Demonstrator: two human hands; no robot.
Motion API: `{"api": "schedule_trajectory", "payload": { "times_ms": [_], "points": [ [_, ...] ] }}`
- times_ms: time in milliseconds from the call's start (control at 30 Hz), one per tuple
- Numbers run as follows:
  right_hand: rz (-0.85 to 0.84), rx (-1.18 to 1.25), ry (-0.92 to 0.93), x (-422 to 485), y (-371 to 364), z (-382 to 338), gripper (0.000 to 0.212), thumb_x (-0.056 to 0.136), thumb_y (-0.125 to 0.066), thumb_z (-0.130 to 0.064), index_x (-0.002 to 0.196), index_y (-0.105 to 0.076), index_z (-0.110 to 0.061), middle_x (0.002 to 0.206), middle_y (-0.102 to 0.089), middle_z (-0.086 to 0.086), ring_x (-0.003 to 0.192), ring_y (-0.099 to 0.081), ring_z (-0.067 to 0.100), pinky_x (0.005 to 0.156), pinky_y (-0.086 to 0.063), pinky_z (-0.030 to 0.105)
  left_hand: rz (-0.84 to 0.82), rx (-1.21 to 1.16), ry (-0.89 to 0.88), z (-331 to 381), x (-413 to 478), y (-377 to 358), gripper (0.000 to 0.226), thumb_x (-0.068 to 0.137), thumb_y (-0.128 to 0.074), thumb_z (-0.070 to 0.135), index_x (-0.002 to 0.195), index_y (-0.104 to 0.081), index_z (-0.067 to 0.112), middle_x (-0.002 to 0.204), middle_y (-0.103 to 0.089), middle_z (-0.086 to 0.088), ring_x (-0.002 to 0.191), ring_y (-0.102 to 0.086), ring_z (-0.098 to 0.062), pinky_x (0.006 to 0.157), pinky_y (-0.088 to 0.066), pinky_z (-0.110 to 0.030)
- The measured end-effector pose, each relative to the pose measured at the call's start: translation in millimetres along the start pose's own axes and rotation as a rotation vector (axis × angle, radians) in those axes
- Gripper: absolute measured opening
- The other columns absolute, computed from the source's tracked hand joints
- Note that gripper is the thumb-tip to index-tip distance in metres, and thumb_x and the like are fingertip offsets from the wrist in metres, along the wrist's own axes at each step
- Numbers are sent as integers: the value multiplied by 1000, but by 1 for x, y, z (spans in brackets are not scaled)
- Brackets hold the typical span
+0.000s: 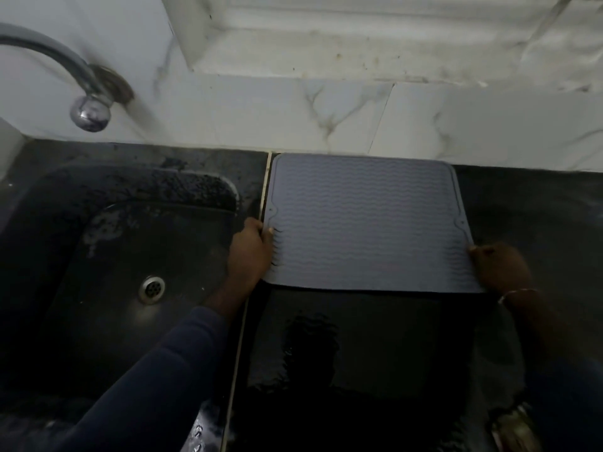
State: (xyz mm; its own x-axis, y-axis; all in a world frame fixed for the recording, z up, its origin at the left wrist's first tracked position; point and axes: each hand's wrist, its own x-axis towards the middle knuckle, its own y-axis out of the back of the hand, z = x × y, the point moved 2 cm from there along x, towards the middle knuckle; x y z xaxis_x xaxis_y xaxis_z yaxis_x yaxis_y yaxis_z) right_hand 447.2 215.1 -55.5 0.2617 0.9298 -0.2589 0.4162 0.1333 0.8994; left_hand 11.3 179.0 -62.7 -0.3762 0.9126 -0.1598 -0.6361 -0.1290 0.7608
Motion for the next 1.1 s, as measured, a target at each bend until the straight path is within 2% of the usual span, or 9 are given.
{"api": "schedule_trajectory", "payload": {
  "times_ms": [100, 167, 267, 333, 433, 500, 567, 700, 1100],
  "points": [
    [54, 55, -113, -9, -6, 5, 50, 92, -52, -48, 68, -65, -6, 75, -64, 21, 76, -64, 36, 65, -40, 33, 36, 193, 18, -1, -2, 5, 31, 95, -51, 40, 105, -52, 10, 101, -63, -16, 94, -61, -38, 75, -47, -41],
    [205, -6, -126, -17, 0, -5, 47, 89, -52, -53, 81, -63, -8, 84, -65, 21, 84, -64, 39, 69, -45, 37, 132, 276, -66, 1, 4, 10, 34, 92, -50, 42, 109, -54, 12, 108, -59, -15, 99, -58, -37, 79, -47, -43],
    [294, 31, 205, -20, -9, -53, 34, 94, -52, -39, 98, -62, -7, 99, -65, 21, 92, -62, 38, 77, -46, 39, 64, 275, -426, 23, 20, -11, 57, 89, -39, 53, 121, -56, 9, 124, -56, -18, 115, -53, -37, 91, -46, -44],
    [200, -28, 353, -12, -32, -90, 54, 91, -49, -49, 125, -56, -8, 127, -58, 20, 116, -55, 36, 97, -41, 45, -65, 305, -553, 42, 37, -34, 71, 90, -34, 61, 139, -45, 10, 143, -43, -20, 134, -39, -36, 109, -33, -46],
    [45, -169, 355, 15, -63, -128, 75, 88, -37, -66, 149, -29, -23, 157, -26, 12, 145, -20, 30, 113, -13, 57, -225, 414, -518, 60, 65, -58, 80, 91, -26, 69, 154, -15, 20, 161, -8, -14, 149, -1, -29, 119, 0, -48],
    [-7, -221, 343, 30, -75, -142, 78, 88, -27, -73, 153, -15, -31, 161, -10, 10, 148, -5, 29, 115, -2, 60, -235, 477, -500, 59, 78, -67, 82, 91, -19, 71, 155, -4, 22, 162, 4, -12, 149, 10, -26, 118, 8, -48],
    [25, -264, 333, 38, -82, -149, 81, 85, -15, -78, 153, -5, -34, 162, -3, 8, 149, 2, 27, 115, 4, 60, -189, 497, -501, 56, 84, -71, 83, 90, -15, 72, 155, -2, 22, 162, 4, -11, 149, 10, -24, 118, 9, -48],
    [72, -287, 314, 39, -86, -150, 80, 85, -14, -78, 152, -3, -36, 162, -2, 6, 149, 4, 25, 115, 5, 58, -133, 490, -534, 55, 84, -75, 78, 92, -17, 68, 155, -5, 22, 162, 1, -10, 149, 7, -23, 119, 8, -47],
    [65, -278, 296, 39, -84, -152, 81, 85, -13, -78, 153, -1, -35, 162, 0, 5, 149, 5, 25, 116, 7, 58, -144, 499, -551, 57, 90, -73, 78, 93, -16, 68, 155, -3, 23, 162, 3, -9, 149, 8, -22, 119, 7, -47]
  ]
}}
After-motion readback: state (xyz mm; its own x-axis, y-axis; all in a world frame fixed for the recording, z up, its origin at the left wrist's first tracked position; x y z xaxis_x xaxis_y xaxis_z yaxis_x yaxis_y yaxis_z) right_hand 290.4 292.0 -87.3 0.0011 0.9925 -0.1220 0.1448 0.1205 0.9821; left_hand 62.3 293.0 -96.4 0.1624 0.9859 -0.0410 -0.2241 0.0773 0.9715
